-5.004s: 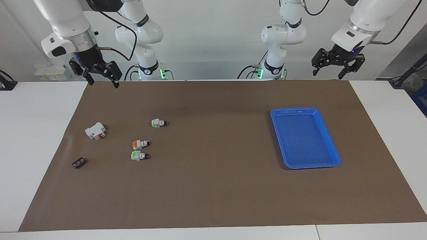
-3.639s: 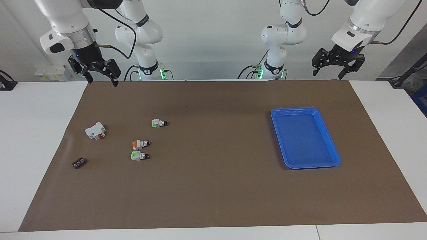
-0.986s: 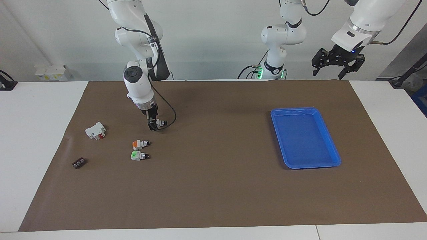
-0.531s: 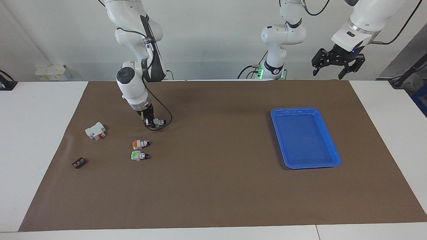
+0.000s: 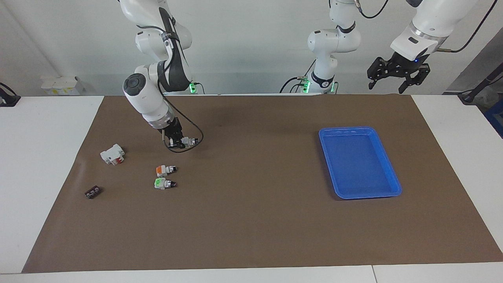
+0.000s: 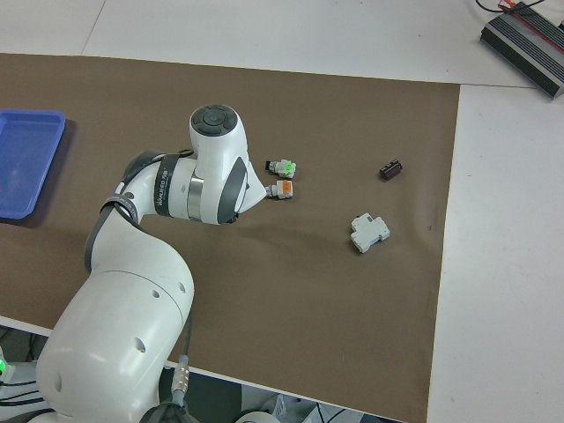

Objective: Turn and place switch with both arms
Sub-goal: 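Lift the grey switch with the right gripper toward the table center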

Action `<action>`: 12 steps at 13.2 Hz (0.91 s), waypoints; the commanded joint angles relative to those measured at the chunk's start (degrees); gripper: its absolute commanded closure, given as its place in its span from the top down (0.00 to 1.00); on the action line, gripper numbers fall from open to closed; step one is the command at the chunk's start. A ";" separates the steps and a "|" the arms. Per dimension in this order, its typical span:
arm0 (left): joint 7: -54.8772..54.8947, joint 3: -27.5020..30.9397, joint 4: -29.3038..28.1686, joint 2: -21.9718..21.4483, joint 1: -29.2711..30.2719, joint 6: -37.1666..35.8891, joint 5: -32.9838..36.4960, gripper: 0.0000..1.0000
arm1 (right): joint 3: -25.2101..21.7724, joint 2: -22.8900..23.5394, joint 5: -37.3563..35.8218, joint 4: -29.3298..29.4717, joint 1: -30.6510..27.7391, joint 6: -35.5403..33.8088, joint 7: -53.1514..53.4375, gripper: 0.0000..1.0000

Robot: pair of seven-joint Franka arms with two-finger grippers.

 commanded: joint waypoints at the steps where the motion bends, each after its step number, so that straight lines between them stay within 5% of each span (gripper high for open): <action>1: 0.39 0.25 -1.58 -1.52 -0.21 0.08 1.03 1.00 | 0.32 -0.69 8.33 7.40 0.88 -4.65 -1.91 0.00; 5: 0.39 0.25 -1.58 -1.52 -0.21 0.08 1.03 1.00 | 1.98 0.98 22.47 14.35 3.43 -4.49 -3.66 0.00; 12: 0.30 -0.27 -1.76 -1.78 -0.91 -1.23 1.03 1.00 | 10.16 8.09 32.27 24.90 3.61 4.12 -4.02 0.00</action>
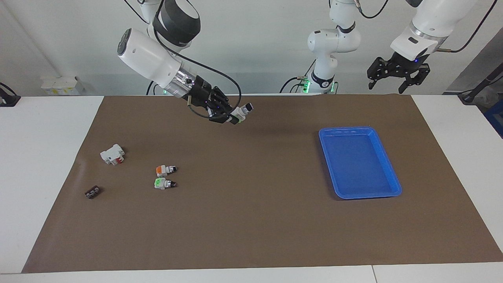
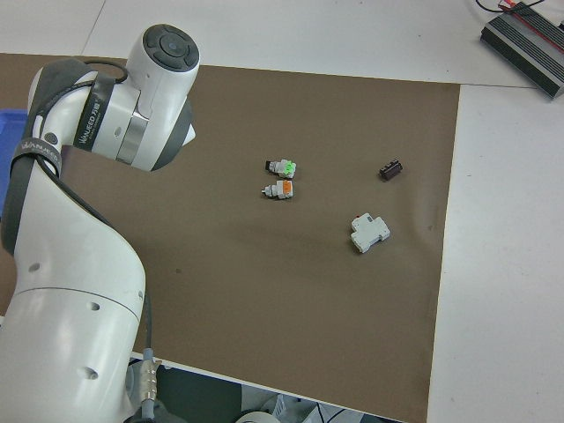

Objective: Turn and place switch with both arms
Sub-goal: 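Lift the grey switch with the right gripper toward the table center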

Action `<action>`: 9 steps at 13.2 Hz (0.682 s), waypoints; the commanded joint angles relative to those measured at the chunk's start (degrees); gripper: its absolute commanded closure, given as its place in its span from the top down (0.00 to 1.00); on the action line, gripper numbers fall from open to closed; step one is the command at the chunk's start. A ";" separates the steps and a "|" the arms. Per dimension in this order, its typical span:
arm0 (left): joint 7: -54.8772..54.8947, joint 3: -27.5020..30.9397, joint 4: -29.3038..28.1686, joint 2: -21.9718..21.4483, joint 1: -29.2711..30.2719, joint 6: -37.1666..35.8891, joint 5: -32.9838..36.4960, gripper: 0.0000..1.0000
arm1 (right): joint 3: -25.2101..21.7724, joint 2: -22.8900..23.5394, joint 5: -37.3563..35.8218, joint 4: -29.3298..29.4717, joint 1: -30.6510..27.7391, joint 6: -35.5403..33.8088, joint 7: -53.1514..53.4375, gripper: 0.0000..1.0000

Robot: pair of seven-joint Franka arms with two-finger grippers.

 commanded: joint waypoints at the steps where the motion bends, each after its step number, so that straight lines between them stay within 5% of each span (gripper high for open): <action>1: 0.30 -0.06 -1.76 -1.87 -0.29 -1.52 0.94 1.00 | 2.62 5.64 1.74 6.76 -0.37 0.84 -1.65 0.00; 4: -0.48 -0.14 -1.58 -2.57 -0.72 -1.79 -0.02 1.00 | 4.38 7.59 0.77 10.02 2.43 3.72 -1.13 0.00; 7: -12.31 -0.49 -0.71 -2.49 -0.98 -0.57 -3.79 0.98 | 4.38 8.11 -0.11 9.50 6.12 9.78 0.71 0.00; 9: -20.05 -0.50 -0.88 -2.40 -0.46 1.28 -13.25 0.97 | 4.47 9.16 -0.02 9.67 7.00 13.56 2.47 0.00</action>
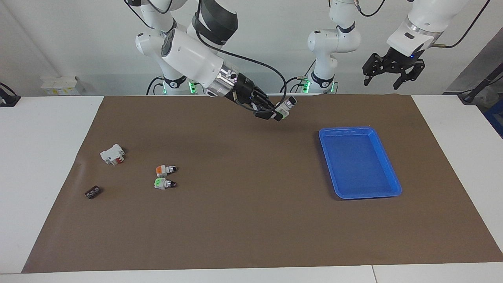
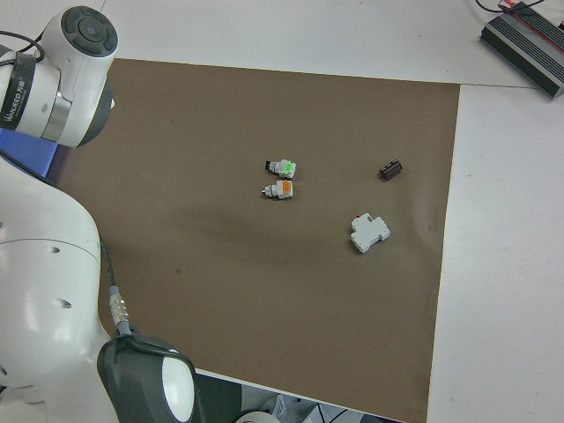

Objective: Turn and place switch with both arms
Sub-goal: 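Hold the switch out with the right gripper while the left gripper approaches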

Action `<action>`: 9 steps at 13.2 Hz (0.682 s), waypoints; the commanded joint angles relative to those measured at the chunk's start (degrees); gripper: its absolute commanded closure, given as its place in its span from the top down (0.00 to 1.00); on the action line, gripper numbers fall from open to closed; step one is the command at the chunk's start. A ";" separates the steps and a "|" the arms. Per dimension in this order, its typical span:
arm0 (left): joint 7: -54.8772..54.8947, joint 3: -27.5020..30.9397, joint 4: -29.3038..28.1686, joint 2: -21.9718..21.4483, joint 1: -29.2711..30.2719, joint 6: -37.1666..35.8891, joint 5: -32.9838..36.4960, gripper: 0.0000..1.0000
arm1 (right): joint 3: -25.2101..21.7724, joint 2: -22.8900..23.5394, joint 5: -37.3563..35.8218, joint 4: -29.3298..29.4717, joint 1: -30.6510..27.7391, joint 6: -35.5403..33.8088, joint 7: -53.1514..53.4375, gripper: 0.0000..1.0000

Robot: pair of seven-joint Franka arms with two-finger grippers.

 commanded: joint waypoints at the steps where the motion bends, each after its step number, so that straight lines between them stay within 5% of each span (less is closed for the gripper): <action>1: -10.68 0.28 -0.95 -0.79 -0.09 2.15 -8.11 0.95 | 0.19 2.06 0.01 1.30 1.97 5.29 5.40 0.00; 4: -23.43 -0.42 -3.57 -1.23 -0.71 9.24 -14.62 0.89 | 0.19 2.68 -1.39 1.12 2.78 6.37 8.25 0.00; 6: -31.08 -1.91 -6.82 -1.93 -0.71 15.75 -18.75 0.70 | 0.19 2.60 -1.65 1.12 2.78 6.45 8.60 0.00; 9: -36.11 -2.88 -9.55 -2.11 -0.71 22.44 -24.20 0.69 | 0.19 2.60 -1.74 0.94 2.86 6.63 8.69 0.00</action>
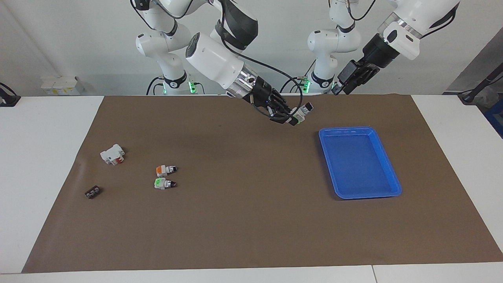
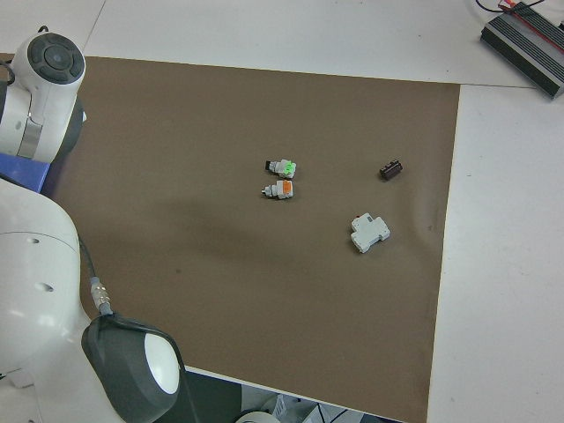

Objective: Turn and place switch with both arms
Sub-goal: 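Hold the switch out with the right gripper while the left gripper approaches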

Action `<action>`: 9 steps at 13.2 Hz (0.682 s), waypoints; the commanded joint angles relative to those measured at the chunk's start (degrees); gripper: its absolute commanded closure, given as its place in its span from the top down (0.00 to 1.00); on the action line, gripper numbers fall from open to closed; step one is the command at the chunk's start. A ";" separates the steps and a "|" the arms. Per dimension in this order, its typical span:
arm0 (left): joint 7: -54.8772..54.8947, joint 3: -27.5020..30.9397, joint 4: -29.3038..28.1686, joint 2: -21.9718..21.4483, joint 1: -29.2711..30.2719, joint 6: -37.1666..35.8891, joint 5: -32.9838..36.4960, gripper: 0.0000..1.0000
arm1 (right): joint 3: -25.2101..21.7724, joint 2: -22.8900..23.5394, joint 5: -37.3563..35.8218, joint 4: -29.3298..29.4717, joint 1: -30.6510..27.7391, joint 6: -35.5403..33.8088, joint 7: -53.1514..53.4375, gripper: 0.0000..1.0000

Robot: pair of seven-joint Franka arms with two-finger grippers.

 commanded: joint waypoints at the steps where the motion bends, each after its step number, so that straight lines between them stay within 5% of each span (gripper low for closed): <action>1: -4.02 0.53 -3.93 -1.99 -0.62 6.03 -5.29 0.69 | 0.24 0.55 -1.43 0.89 -0.07 0.79 2.19 0.00; 9: -5.43 -0.08 -8.77 -2.08 -4.31 12.90 -11.55 0.64 | 0.32 0.55 -1.43 0.89 0.99 1.93 2.28 0.00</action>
